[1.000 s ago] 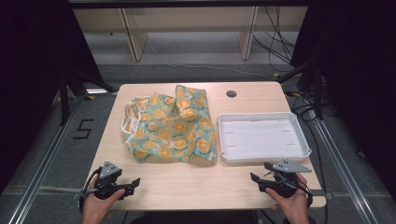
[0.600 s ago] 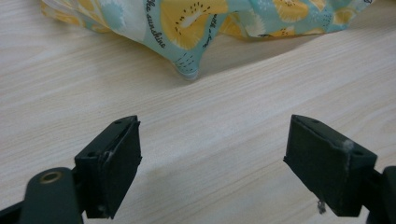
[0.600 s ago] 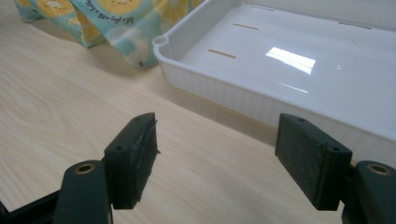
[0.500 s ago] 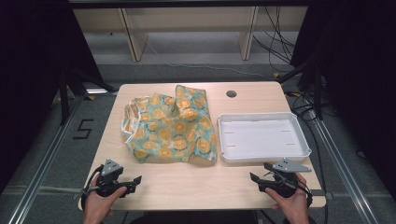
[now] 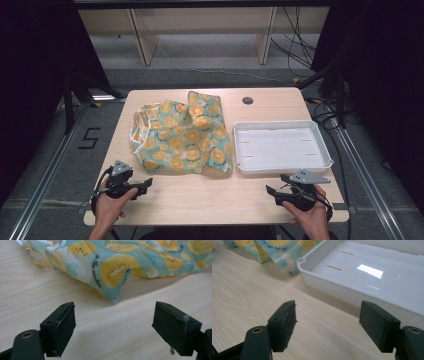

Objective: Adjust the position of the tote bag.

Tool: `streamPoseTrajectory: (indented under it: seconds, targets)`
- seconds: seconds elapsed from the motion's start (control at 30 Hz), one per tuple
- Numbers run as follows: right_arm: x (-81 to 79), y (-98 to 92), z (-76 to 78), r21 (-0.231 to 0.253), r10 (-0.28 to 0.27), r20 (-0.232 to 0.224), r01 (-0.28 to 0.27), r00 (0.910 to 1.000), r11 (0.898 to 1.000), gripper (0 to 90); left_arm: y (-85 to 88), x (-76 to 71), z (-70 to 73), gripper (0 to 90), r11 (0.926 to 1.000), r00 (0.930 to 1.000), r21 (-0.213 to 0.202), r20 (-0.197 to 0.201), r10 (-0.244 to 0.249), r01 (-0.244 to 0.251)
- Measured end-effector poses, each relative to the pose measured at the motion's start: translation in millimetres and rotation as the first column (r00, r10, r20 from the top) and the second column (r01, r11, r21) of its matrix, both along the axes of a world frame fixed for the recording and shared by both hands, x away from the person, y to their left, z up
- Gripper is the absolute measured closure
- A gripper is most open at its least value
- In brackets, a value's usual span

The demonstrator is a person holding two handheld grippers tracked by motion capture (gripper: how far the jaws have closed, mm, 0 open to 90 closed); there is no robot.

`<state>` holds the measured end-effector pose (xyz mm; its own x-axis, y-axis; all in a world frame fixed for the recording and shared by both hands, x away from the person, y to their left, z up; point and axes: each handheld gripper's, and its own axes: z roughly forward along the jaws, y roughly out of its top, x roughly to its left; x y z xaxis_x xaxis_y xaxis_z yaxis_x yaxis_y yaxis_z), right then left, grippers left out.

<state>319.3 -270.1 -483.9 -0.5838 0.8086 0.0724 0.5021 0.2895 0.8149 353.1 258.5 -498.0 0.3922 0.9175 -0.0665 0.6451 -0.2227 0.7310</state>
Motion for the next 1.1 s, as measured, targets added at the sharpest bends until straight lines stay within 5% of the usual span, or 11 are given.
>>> streamPoseTrajectory:
  seconds: [0.3,0.4,0.43,0.47,0.57,0.6,0.7,0.83,0.97,1.0,1.1]
  targets:
    - [-0.7,5.5,-0.4,0.027,0.005,-0.022,-0.004,0.9998,1.000,30.6,-3.7,27.0,-4.4,28.5,0.9993,0.9998,-0.032,0.005,0.019,-0.019]
    - [2.2,5.0,-0.8,0.014,0.023,-0.006,-0.023,0.9997,1.000,30.6,-9.2,35.7,-8.4,38.4,0.9969,0.9999,-0.078,-0.007,0.009,-0.009]
    - [2.2,5.0,-0.8,0.014,0.023,-0.006,-0.023,0.9997,1.000,30.6,-7.9,38.0,-8.8,38.4,0.9995,0.9996,-0.027,-0.020,-0.018,0.017]
    - [2.8,6.1,-0.9,0.012,0.026,-0.006,-0.026,0.9996,1.000,30.6,-11.1,41.8,-13.1,56.1,0.9998,0.9997,-0.019,0.025,-0.008,0.008]
    - [3.3,7.7,-0.8,0.010,0.035,-0.011,-0.035,0.9993,0.999,30.6,-5.8,41.1,-10.6,82.6,0.9977,0.9972,0.023,0.037,-0.065,0.064]
    - [4.0,11.0,0.2,0.010,0.045,-0.017,-0.045,0.9988,0.999,30.6,-6.9,38.2,-7.6,88.1,0.9982,0.9949,0.025,0.083,-0.057,0.055]
    - [6.1,19.6,2.3,0.003,0.073,-0.006,-0.073,0.9973,0.997,30.6,-5.3,34.7,-0.2,89.7,0.9966,0.9922,0.045,0.101,-0.073,0.068]
    - [12.8,48.3,5.0,-0.037,0.174,0.004,-0.173,0.9848,0.984,30.6,-5.0,23.4,10.0,89.7,0.9964,0.9880,-0.016,0.132,-0.080,0.083]
    - [23.8,84.1,7.8,-0.097,0.251,0.021,-0.248,0.9678,0.964,30.6,-1.0,9.8,14.3,89.7,0.9934,0.9842,0.017,0.135,-0.115,0.114]
    - [33.0,105.1,8.5,-0.151,0.282,0.032,-0.275,0.9588,0.950,30.6,1.6,8.0,15.3,89.7,0.9906,0.9822,0.044,0.131,-0.135,0.130]
    - [42.0,122.0,8.4,-0.187,0.294,0.036,-0.283,0.9552,0.941,30.6,3.6,5.6,15.0,89.7,0.9892,0.9818,0.042,0.123,-0.145,0.140]
